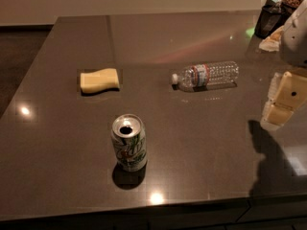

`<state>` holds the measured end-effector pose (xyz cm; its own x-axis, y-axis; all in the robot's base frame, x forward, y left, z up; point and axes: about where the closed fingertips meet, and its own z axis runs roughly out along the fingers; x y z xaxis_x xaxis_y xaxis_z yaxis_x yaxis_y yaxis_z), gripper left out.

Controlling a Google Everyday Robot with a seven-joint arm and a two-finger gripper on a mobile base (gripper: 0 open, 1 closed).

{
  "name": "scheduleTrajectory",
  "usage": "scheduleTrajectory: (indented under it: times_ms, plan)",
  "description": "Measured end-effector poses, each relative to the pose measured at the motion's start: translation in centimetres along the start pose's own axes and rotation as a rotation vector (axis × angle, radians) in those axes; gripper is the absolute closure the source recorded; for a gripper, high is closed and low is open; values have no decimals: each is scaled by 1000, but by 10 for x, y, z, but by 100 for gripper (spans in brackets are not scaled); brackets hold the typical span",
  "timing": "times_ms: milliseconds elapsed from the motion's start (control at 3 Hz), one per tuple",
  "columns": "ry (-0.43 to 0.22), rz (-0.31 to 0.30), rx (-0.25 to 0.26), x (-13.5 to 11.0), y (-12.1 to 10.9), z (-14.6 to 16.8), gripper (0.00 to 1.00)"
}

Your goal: Pick water bottle

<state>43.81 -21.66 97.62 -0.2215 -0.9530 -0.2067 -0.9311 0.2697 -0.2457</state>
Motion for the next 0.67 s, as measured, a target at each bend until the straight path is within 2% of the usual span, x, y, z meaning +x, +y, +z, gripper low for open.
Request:
scheduleTrajectory:
  times_ms: [333, 667]
  plan:
    - [1, 0, 1, -1, -7, 3, 0]
    - [-6, -14, -8, -2, -27, 19, 0]
